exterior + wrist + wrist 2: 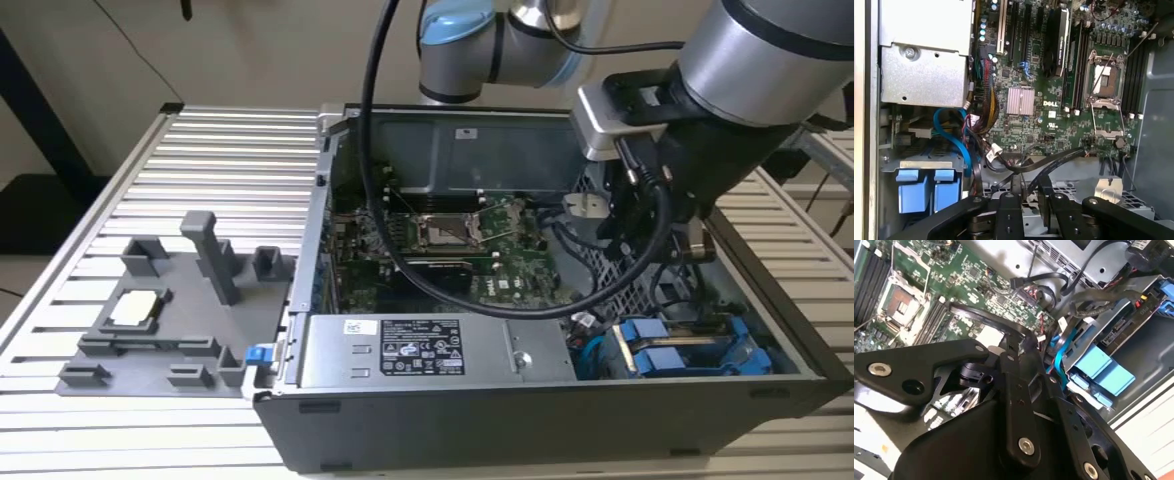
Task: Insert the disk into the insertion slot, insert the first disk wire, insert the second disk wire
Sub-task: 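Insert the first disk wire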
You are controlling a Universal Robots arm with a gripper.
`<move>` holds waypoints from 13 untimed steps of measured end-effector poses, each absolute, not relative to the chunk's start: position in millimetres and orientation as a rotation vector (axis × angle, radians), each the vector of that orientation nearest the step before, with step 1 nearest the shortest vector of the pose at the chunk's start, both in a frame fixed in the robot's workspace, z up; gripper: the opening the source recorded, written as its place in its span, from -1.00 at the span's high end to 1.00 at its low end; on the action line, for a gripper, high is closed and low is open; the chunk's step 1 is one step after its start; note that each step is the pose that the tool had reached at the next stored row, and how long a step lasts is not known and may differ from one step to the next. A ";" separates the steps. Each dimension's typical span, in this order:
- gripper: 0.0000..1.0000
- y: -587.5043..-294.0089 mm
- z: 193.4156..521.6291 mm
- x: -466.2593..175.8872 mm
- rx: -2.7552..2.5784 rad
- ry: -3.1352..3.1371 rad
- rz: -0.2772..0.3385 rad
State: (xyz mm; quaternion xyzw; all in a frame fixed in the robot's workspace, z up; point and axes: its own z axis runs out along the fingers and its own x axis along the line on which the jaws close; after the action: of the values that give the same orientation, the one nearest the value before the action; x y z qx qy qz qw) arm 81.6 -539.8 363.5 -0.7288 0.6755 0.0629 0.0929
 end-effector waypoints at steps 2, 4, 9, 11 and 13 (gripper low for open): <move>0.44 -538.5 363.5 81.6 -2.184 2.024 0.160; 0.44 -537.6 363.6 81.5 -2.207 2.046 0.132; 0.44 -532.9 363.2 81.6 -2.218 2.054 0.102; 0.44 -532.5 363.2 81.5 -2.212 2.048 0.096; 0.44 -532.3 363.1 81.6 -2.210 2.045 0.095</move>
State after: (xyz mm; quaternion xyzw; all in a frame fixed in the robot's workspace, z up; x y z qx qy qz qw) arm 81.6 -532.3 363.1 -0.7320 0.6775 0.0315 0.0643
